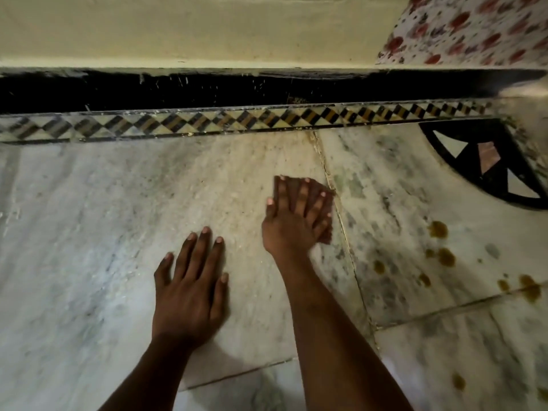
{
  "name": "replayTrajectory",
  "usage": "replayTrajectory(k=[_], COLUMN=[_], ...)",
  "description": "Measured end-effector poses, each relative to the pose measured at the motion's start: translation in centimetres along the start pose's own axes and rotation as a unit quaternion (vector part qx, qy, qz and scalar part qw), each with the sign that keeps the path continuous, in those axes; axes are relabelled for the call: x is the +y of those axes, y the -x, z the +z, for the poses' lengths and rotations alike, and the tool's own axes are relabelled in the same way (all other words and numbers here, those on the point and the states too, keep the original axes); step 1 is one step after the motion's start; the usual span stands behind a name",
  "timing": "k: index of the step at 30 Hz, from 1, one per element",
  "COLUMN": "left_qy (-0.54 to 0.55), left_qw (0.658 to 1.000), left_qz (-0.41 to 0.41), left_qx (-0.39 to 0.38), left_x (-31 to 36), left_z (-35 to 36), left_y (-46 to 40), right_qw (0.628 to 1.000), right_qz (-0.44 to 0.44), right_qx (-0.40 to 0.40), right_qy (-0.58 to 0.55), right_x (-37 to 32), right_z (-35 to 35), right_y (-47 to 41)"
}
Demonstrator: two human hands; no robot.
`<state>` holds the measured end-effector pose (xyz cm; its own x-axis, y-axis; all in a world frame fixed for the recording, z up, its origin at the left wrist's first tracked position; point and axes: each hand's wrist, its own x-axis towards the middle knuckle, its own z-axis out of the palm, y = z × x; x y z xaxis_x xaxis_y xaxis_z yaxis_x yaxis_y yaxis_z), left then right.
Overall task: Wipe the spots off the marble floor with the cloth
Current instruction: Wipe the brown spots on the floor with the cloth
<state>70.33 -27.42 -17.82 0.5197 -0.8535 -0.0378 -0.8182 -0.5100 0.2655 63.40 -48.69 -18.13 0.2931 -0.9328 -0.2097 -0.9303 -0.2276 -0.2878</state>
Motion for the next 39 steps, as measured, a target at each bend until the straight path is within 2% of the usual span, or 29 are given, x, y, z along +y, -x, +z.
replayTrajectory(k=[4,6,9,11,13,14,15,17,19,21,23,25,27,29,30,32,35,37,39], left_qy=[-0.004,-0.003,0.002,0.008,0.007,0.008,0.007,0.008,0.006,0.004,0.006,0.007,0.009,0.01,0.009,0.003,0.004,0.005,0.001], left_qw=[1.0,1.0,1.0,1.0,1.0,1.0,1.0,1.0,1.0,1.0,1.0,1.0,1.0,1.0,1.0,1.0,1.0,1.0,1.0], left_qz=[-0.008,-0.007,-0.007,-0.008,-0.003,-0.001,0.0,-0.002,-0.006,-0.002,0.0,-0.005,-0.008,0.007,0.001,-0.01,-0.011,-0.009,-0.006], left_qx=[0.003,0.007,0.009,0.017,0.023,0.027,0.028,0.022,0.014,0.009,0.011,0.016,0.017,0.016,0.013,0.006,0.006,0.008,0.013], left_x=[0.1,0.1,0.0,0.0,-0.1,-0.2,-0.3,0.0,0.0,-0.1,-0.2,0.0,-0.1,0.0,-0.1,-0.2,0.1,0.1,0.0], left_z=[-0.2,-0.2,-0.1,0.1,0.3,0.3,0.3,0.3,0.1,-0.1,0.0,0.1,0.4,0.4,0.4,0.3,0.1,-0.1,0.0], left_y=[-0.1,0.0,0.0,0.0,0.0,0.0,0.0,-0.1,-0.1,0.0,0.0,-0.1,-0.1,-0.3,-0.1,0.1,0.0,-0.1,-0.1], right_qw=[0.984,0.98,0.998,0.999,0.997,0.998,0.999,0.993,0.97,0.956,0.974,0.995,0.998,0.995,0.998,0.995,0.959,0.943,0.95], right_qz=[-0.172,-0.187,-0.056,0.03,0.068,0.058,0.023,-0.102,-0.229,-0.278,-0.216,-0.073,0.054,0.087,0.05,-0.08,-0.261,-0.314,-0.292], right_qx=[-0.023,-0.029,-0.005,0.018,0.002,-0.01,-0.021,-0.038,-0.041,-0.038,-0.007,0.039,0.031,-0.005,-0.023,-0.049,-0.056,-0.032,-0.036], right_qy=[0.045,0.069,0.041,0.014,-0.023,-0.022,-0.007,0.036,0.072,0.087,0.075,0.047,0.001,-0.046,-0.042,0.016,0.091,0.109,0.109], right_x=[2.1,5.2,6.5,4.3,1.0,-0.5,-1.6,-2.1,-0.3,3.7,6.8,6.8,3.8,0.6,-1.1,-3.1,-0.9,2.9,6.5], right_z=[-0.9,-1.4,-2.2,-2.1,-2.2,-2.1,-1.7,-1.0,-0.8,-1.1,-1.9,-2.6,-3.0,-3.9,-3.5,-2.5,-1.4,-1.6,-2.5], right_y=[1.8,3.9,3.8,0.8,-3.6,-5.0,-5.4,-4.1,0.1,3.8,4.6,1.8,-3.2,-8.1,-9.4,-9.3,-3.9,0.5,2.3])
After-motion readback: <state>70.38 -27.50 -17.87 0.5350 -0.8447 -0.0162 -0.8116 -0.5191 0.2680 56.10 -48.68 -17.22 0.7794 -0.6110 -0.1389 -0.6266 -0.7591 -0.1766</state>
